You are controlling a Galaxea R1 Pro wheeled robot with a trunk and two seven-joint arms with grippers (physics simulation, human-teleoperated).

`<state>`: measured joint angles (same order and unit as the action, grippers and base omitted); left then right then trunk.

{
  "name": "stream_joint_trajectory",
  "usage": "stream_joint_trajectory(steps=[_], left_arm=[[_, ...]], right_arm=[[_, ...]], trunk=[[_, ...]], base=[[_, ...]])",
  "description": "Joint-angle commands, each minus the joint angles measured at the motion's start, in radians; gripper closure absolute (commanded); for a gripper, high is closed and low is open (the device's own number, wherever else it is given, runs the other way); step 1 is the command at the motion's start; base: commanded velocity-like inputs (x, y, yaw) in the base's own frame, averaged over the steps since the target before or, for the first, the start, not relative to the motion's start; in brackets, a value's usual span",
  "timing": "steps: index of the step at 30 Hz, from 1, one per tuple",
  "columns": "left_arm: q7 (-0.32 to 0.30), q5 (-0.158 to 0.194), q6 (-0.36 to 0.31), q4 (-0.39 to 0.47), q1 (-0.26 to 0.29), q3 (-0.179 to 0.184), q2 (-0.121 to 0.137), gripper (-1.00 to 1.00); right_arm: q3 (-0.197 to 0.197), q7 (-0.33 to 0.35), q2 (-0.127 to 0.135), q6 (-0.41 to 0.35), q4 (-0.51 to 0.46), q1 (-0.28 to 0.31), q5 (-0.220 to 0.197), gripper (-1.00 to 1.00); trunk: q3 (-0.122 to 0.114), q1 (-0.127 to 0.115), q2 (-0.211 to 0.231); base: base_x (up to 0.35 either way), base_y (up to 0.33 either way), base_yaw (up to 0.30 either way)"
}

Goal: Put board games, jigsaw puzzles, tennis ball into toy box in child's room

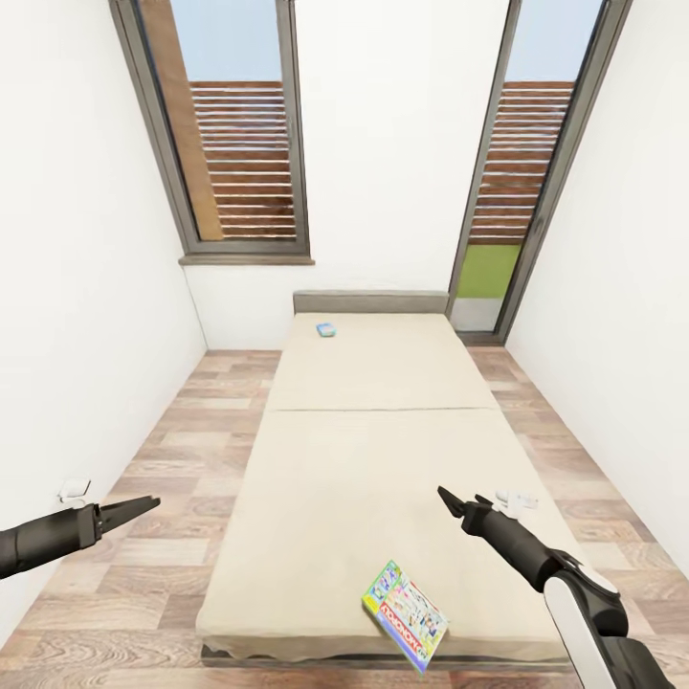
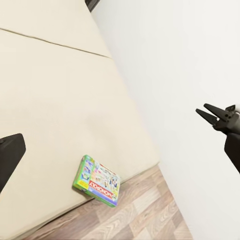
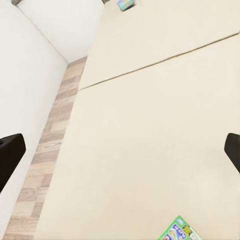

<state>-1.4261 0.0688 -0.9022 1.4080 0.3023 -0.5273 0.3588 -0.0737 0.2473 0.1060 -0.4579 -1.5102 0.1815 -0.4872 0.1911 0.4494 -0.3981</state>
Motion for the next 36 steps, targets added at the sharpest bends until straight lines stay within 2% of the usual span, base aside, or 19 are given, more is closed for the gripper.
stream_joint_trajectory(steps=[1, 28, 36], left_arm=[[-0.003, 0.001, -0.01, 0.0, 0.001, 0.002, 0.0, -1.0], [0.028, 0.001, -0.009, -0.001, 0.001, 0.01, 0.001, -1.0], [0.028, 0.002, -0.009, -0.001, 0.001, 0.01, 0.001, -1.0]], right_arm=[[-0.001, 0.002, 0.0, -0.007, -0.001, 0.001, -0.005, -1.0], [0.002, 0.004, 0.0, -0.004, 0.002, 0.002, -0.005, -1.0], [0.002, 0.004, 0.0, -0.004, 0.002, 0.002, -0.005, -1.0]], trunk=[[0.0, 0.001, -0.002], [-0.045, 0.001, -0.002], [-0.058, 0.001, -0.002]], base=[[0.0, 0.0, 0.0], [0.0, -0.001, 0.0], [0.0, -0.109, 0.0]])
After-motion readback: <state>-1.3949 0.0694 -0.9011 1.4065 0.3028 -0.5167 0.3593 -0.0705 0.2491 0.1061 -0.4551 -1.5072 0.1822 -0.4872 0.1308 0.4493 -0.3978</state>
